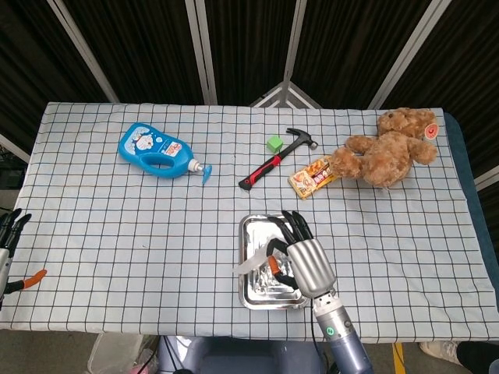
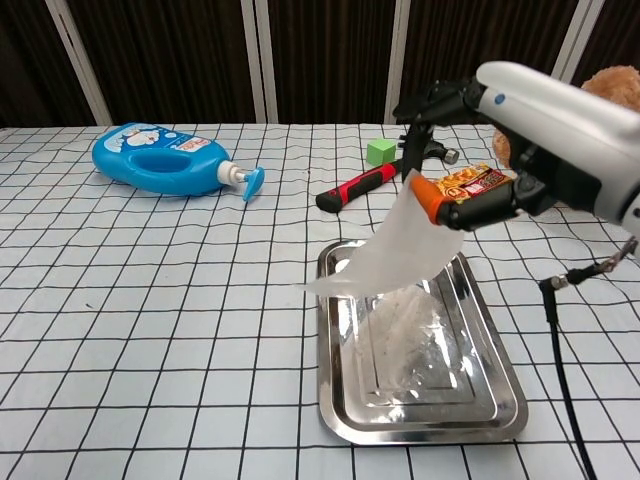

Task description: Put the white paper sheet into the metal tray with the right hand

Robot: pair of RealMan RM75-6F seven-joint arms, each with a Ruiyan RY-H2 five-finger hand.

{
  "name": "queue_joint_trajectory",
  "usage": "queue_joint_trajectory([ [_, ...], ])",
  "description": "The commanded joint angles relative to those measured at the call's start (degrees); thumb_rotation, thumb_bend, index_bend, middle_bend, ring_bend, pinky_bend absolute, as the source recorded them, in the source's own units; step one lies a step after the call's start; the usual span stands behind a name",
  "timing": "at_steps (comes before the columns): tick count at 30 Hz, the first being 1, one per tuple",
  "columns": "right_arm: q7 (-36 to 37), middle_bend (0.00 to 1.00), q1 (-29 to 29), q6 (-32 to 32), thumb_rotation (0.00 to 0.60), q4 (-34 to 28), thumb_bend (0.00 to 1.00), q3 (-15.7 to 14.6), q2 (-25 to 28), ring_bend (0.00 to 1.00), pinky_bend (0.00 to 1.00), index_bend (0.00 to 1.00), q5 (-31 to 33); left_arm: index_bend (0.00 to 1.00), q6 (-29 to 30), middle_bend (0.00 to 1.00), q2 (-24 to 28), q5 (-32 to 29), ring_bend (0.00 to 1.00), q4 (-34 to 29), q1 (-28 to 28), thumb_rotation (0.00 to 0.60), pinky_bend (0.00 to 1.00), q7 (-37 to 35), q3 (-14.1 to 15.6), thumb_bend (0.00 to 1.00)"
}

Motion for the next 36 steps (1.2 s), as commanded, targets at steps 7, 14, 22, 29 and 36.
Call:
queue_joint_trajectory([
  [7, 3.0, 0.18, -2.7, -0.2, 0.600, 5.6, 0.59, -4.3, 0.9, 0.00, 0.00, 0.66, 2.7, 0.00, -0.2, 0.00, -0.1, -0.3, 0.00, -0.1, 0.0, 0.600, 0.00, 0.7, 0.0, 0.00],
  [14, 7.9, 0.18, -2.8, -3.4, 0.600, 7.9, 0.59, -5.9, 3.9, 0.00, 0.00, 0.66, 3.2, 0.00, -0.5, 0.00, -0.1, -0.7, 0.00, -0.1, -0.1, 0.600, 0.00, 0.8, -0.1, 0.00],
  [22, 15.2, 0.18, -1.7, -7.7, 0.600, 8.8, 0.60, -8.3, 8.5, 0.00, 0.00, 0.67, -1.2, 0.00, -0.3, 0.00, -0.2, -0.6, 0.00, -0.2, -0.1, 0.600, 0.00, 1.1, 0.0, 0.00],
  [29, 21.1, 0.18, -0.3, -10.8, 0.600, 8.8, 0.61, -10.0, 12.2, 0.00, 0.00, 0.67, -5.6, 0.00, -0.3, 0.00, -0.2, -0.7, 0.00, -0.2, 0.0, 0.600, 0.00, 1.1, -0.1, 0.00],
  [36, 22.3, 0.18, 0.8, -12.8, 0.600, 8.6, 0.61, -10.6, 13.4, 0.00, 0.00, 0.69, -7.2, 0.00, -0.2, 0.00, -0.3, -0.6, 0.00, -0.3, 0.0, 0.600, 0.00, 1.3, 0.0, 0.00],
])
